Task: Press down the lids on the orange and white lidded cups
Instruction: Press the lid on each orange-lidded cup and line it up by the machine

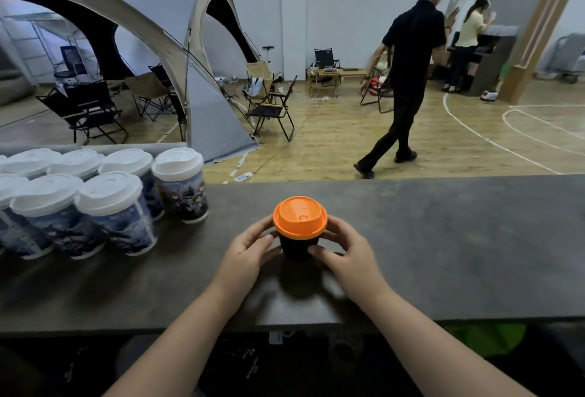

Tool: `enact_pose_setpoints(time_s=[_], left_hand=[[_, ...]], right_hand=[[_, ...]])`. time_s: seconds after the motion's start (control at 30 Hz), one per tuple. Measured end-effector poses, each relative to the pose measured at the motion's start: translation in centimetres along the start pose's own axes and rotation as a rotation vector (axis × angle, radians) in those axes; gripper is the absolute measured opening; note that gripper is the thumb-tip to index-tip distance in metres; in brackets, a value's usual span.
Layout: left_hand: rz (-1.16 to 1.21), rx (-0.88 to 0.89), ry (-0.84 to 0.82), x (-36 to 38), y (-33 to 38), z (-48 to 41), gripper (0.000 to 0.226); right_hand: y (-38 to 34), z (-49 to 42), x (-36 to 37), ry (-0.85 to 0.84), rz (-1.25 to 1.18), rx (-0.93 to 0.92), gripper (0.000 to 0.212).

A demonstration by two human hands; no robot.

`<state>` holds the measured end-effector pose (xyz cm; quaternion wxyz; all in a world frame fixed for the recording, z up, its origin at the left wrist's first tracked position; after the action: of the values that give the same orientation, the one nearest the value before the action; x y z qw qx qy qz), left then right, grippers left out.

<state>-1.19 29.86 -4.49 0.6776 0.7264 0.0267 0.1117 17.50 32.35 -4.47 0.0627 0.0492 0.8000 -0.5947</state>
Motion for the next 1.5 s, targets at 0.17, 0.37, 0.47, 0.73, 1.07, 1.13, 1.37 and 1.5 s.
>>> enact_pose_setpoints(time_s=[0.17, 0.37, 0.47, 0.73, 1.07, 1.13, 1.37, 1.5], left_hand=[[-0.016, 0.009, 0.015, 12.9, -2.0, 1.3, 0.041], [-0.031, 0.0, -0.09, 30.6, -4.2, 3.4, 0.043], [-0.05, 0.0, -0.143, 39.2, -5.0, 5.0, 0.042], [0.017, -0.057, -0.278, 59.2, -7.1, 10.0, 0.045], [-0.001, -0.167, -0.46, 73.4, -10.5, 13.0, 0.046], [-0.012, -0.159, -0.479, 74.4, -10.7, 13.1, 0.05], [-0.046, -0.115, -0.498, 75.6, -10.8, 13.0, 0.064], [-0.147, -0.048, -0.517, 75.6, -10.4, 12.7, 0.07]], right_hand=[[1.4, 0.7, -12.9, 0.07, 0.026, -0.006, 0.053], [3.8, 2.3, -30.7, 0.184, 0.12, -0.011, 0.055], [5.2, 3.4, -39.0, 0.256, 0.151, 0.008, 0.058], [7.3, 7.0, -58.1, 0.461, 0.209, 0.06, 0.065], [9.6, 10.2, -71.2, 0.639, 0.229, 0.101, 0.069], [10.1, 10.1, -72.4, 0.657, 0.235, 0.117, 0.069], [11.4, 9.5, -73.5, 0.657, 0.235, 0.159, 0.058], [11.9, 9.4, -73.4, 0.66, 0.256, 0.183, 0.051]])
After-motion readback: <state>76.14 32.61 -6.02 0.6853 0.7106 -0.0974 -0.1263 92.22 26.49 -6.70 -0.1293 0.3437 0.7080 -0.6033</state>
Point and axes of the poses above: each hand's wrist, its own z-axis away from the middle knuckle, its own x-axis out of the palm, y = z × x, the point moved 10 cm from there along -z, towards the middle knuckle, and after that the axes turned 6 degrees about y, right-handed, at the moved point
